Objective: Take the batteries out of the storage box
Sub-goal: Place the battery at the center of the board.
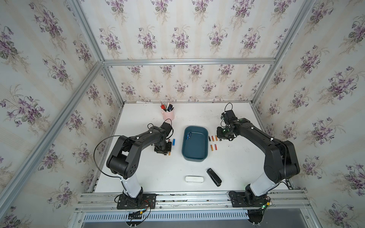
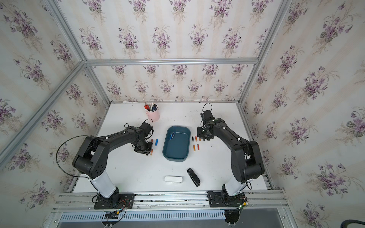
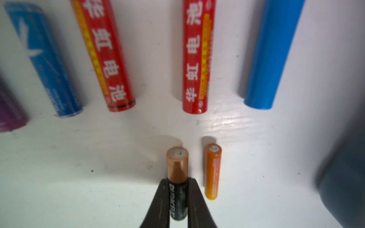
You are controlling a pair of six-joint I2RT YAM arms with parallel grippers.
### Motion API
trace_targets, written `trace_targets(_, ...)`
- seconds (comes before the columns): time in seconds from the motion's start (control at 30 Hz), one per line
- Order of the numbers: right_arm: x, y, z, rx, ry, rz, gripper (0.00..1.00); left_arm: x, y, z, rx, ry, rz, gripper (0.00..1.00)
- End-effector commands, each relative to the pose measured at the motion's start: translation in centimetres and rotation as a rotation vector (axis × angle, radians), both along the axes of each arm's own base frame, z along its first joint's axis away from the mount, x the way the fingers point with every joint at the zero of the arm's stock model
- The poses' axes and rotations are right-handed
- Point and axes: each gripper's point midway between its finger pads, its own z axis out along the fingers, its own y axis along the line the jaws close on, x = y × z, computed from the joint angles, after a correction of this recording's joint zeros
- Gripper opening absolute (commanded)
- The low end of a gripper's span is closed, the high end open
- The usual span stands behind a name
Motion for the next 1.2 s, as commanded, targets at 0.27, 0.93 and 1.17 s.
trace_targets(0.27, 0.0, 0.0, 0.2, -0.006, -0.002, 0.007, 0.28, 0.2, 0.1, -0.1, 0.004, -0.006, 0.013, 0.22)
trace_targets(0.93, 0.1, 0.6, 1.0, 0.012, -0.018, 0.003, 0.28, 1.0, 0.1, 2.0, 0.011, -0.042, 0.009, 0.31)
trace_targets(1.17, 0.2, 6.3, 2.7, 0.104, -0.054, 0.08, 0.28, 1.6, 0.1, 3.5, 0.007, -0.077, 0.01, 0.32)
